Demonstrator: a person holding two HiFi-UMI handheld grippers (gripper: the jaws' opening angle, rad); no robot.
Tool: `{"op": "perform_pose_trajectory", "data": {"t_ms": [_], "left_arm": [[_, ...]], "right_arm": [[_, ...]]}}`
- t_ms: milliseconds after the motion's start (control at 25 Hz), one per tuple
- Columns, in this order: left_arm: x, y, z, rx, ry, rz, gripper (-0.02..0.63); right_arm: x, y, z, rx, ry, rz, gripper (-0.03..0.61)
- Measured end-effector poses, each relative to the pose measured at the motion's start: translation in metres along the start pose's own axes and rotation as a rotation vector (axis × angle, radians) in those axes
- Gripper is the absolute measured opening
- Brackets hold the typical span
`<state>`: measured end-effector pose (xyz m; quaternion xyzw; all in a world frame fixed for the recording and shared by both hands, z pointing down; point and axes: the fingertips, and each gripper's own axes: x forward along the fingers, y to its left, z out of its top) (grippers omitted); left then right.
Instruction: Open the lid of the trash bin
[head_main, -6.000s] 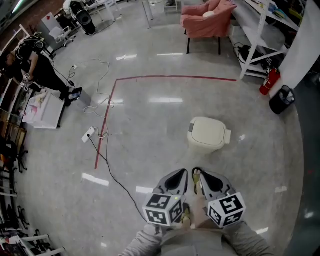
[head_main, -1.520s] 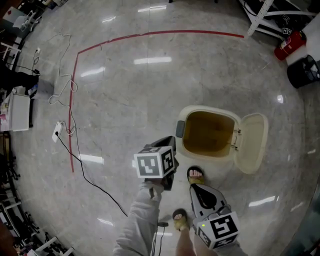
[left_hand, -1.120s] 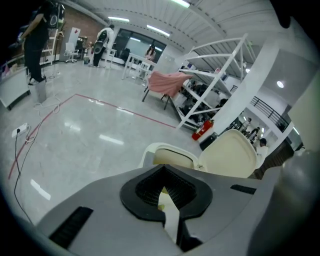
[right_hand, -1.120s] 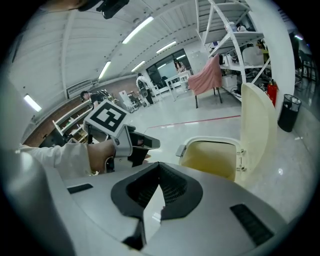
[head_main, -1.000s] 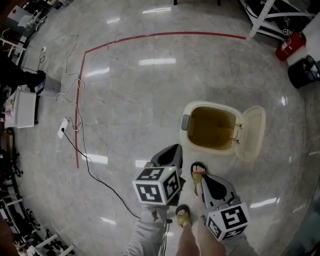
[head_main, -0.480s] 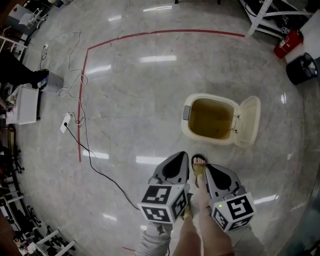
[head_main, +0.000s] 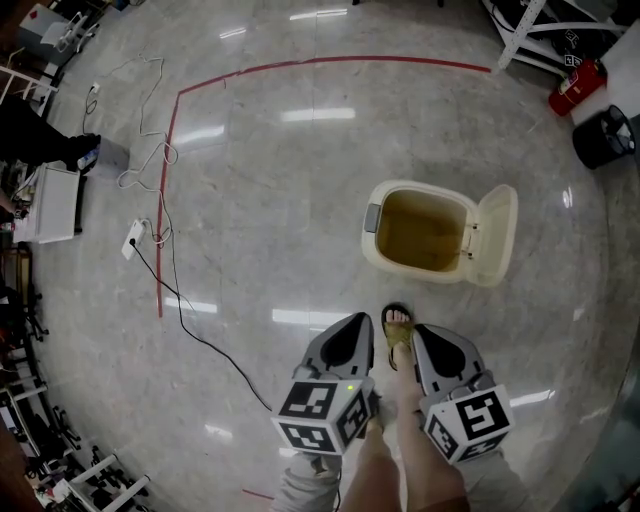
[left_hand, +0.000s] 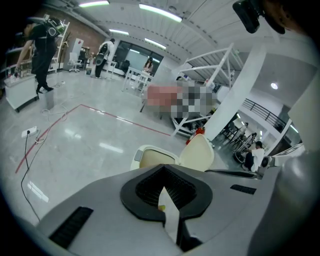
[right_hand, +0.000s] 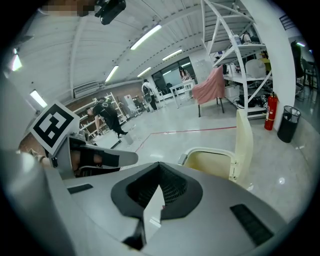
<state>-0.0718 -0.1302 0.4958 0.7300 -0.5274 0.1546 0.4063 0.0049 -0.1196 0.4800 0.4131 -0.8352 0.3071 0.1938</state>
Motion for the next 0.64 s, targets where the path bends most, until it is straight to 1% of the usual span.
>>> {"op": "perform_pose_trajectory", "data": {"t_ms": [320,640], "left_arm": [[-0.003,-0.001,0.002,-0.001,0.003,-0.007,0.006],[0.000,-0.006,0.001,-0.001,0.001,-0.035,0.005]], "right_arm": [[-0.003,0.004,0.009,-0.020,-0.013,-0.011,0.000],[-0.003,0.002,0.011,-0.032,-0.028,-0.021,0.000]]}}
